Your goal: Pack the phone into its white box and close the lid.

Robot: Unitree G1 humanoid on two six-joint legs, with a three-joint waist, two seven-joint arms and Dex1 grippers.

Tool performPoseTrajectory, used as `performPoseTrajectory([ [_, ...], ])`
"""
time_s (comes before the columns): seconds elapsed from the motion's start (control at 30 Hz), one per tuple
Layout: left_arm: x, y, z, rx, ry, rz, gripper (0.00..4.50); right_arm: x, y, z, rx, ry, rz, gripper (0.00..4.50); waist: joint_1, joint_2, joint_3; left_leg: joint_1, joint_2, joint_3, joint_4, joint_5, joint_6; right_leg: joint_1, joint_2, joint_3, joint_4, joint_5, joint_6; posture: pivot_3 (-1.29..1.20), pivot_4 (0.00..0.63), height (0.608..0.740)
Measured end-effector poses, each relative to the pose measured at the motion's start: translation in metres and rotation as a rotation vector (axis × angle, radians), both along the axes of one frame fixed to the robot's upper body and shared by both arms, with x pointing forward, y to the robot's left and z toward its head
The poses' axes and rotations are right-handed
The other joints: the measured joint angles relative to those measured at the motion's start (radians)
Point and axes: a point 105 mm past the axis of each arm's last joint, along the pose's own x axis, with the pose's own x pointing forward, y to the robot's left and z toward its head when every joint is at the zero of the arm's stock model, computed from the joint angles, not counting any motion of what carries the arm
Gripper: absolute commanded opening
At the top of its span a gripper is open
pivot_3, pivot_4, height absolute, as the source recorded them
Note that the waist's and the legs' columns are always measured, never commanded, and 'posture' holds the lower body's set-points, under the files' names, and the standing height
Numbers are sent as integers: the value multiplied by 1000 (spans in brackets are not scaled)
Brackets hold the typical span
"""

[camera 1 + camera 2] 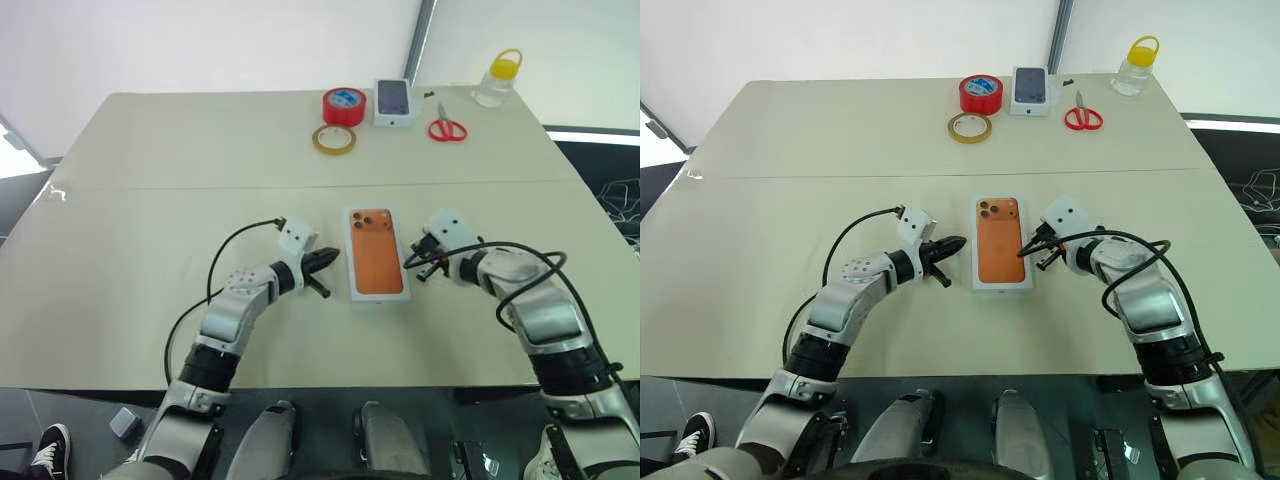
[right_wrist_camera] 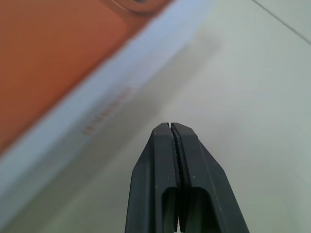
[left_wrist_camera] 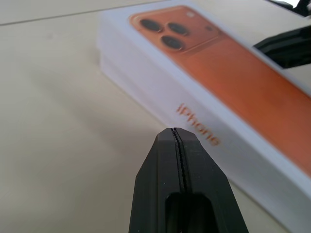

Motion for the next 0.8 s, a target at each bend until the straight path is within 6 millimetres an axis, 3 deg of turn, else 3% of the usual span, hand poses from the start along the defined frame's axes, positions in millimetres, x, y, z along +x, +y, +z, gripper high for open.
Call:
performPoseTrajectory([
  [0.3,-11,-3,-15,16,55,-31,0,-22,5,-8,6,94,79,48,2,0,0,0,0,0,1,0,0,1,0,0,0,0,0,0,150,740],
  [0.63,-9,-6,-17,0,71,-18,0,-22,6,-7,34,121,65,48,1,0,0,0,0,0,1,0,1,1,0,0,0,0,0,0,150,740],
  [0.8,-6,-7,-14,-13,71,-2,0,-16,9,4,43,91,66,48,1,0,0,0,0,0,1,0,1,1,0,0,0,0,0,0,150,740],
])
